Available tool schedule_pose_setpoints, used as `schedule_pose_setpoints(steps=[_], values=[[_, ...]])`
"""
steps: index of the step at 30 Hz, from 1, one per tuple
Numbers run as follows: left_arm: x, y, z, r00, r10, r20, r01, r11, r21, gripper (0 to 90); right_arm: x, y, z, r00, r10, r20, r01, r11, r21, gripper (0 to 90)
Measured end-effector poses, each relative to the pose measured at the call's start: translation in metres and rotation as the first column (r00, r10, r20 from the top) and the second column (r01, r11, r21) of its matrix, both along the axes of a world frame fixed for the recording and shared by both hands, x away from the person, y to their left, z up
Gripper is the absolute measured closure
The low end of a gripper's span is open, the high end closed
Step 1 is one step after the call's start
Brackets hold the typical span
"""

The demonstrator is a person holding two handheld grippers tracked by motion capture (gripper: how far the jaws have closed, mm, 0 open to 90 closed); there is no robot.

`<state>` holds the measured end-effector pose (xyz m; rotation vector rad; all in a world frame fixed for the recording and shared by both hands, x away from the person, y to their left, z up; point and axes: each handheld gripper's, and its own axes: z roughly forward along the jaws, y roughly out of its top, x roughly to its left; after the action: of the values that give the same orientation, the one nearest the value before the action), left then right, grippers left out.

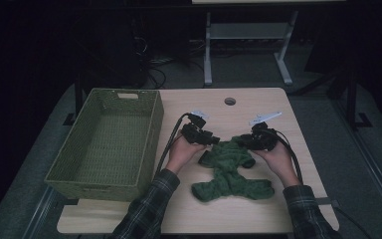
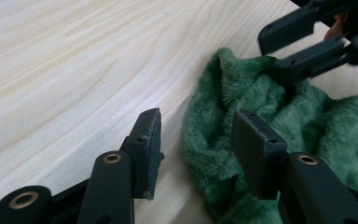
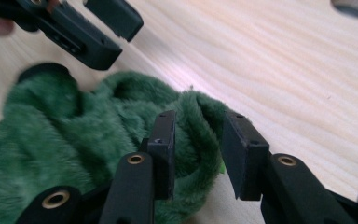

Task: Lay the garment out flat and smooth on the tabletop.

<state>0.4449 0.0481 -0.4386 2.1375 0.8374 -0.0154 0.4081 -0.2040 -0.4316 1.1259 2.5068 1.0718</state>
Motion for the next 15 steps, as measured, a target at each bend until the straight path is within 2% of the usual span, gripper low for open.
schedule_pose_setpoints(steps=[6, 11, 15], values=[[0.004, -0.007, -0.013, 0.9990, -0.019, -0.040, 0.020, 0.9995, 0.026, 52.7, 0.000, -0.002, -0.010, 0.9997, 0.012, -0.023, -0.012, 1.000, -0.012, 81.1], [0.004, -0.011, -0.016, 0.9980, -0.034, -0.054, 0.035, 0.9991, 0.024, 57.0, -0.003, -0.003, -0.014, 0.9992, 0.020, -0.033, -0.020, 1.000, -0.015, 84.4], [0.002, -0.015, -0.020, 0.9955, -0.058, -0.075, 0.060, 0.9978, 0.027, 64.0, -0.004, -0.002, -0.013, 0.9993, 0.027, -0.027, -0.027, 0.999, -0.017, 85.3]])
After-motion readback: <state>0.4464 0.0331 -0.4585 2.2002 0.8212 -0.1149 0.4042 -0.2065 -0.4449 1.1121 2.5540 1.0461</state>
